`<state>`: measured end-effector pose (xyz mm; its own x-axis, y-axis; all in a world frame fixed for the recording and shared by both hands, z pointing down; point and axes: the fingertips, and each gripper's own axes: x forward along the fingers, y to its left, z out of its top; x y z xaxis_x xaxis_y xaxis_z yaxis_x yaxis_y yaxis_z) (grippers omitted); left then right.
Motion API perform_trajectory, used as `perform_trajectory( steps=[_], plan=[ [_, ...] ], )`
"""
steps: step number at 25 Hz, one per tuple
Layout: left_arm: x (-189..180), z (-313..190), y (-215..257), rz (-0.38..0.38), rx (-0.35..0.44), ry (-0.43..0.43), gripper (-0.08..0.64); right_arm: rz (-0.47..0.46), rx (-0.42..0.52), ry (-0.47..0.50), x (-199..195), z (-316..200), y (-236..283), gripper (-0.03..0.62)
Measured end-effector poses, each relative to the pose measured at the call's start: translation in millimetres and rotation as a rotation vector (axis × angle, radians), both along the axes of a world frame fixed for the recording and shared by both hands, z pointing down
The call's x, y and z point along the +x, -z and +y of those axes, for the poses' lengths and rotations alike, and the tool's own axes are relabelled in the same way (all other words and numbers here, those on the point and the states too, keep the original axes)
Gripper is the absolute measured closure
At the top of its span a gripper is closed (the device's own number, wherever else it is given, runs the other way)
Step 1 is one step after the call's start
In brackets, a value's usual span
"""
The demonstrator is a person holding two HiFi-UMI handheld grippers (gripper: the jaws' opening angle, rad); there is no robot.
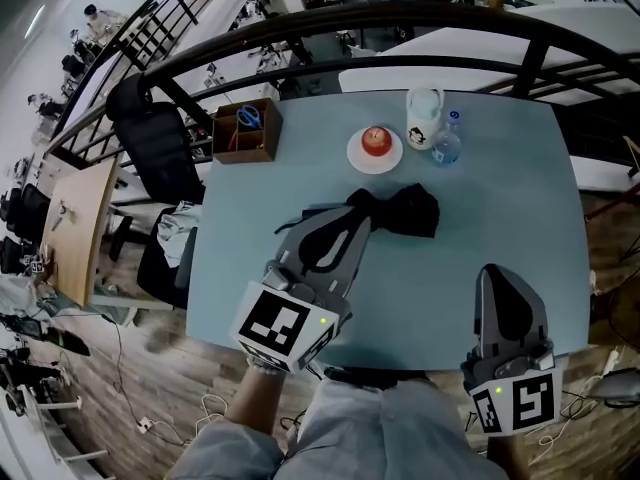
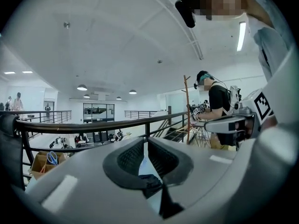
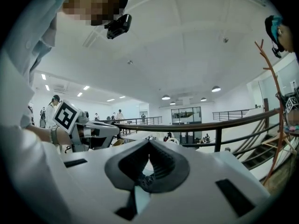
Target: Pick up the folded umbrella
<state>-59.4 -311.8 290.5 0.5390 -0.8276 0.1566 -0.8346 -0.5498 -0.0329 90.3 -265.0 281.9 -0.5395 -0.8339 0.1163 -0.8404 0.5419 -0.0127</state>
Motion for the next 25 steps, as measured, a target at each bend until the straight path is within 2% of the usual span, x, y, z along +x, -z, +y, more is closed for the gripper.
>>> perform_trajectory(
  steps=[6,10,13,18,25],
  plan=[
    [11.9,-20.4,-21.0,-0.09,-0.043,-0.065,0.543,-0.002,-0.031,-0.028,11.7,4.0,-3.9,0.592],
    [15.1,-37.9,-44.6,-0.138,-0.069,-0.096,0.445,-0.004,-0.046,-0.045,15.1,2.9,-11.6,0.592],
    [17.8,-48.2,-68.5,-0.185,-0.104,-0.137,0.403,-0.007,-0.059,-0.056,15.0,2.3,-19.1,0.592],
    [35.4,-53.8,-113.2,-0.319,-0.164,-0.248,0.393,0.002,-0.089,-0.079,22.6,8.5,-26.6,0.592],
    [40.3,-61.6,-187.0,-0.547,-0.3,-0.373,0.374,-0.013,-0.12,-0.095,23.1,8.9,-40.3,0.592]
  ],
)
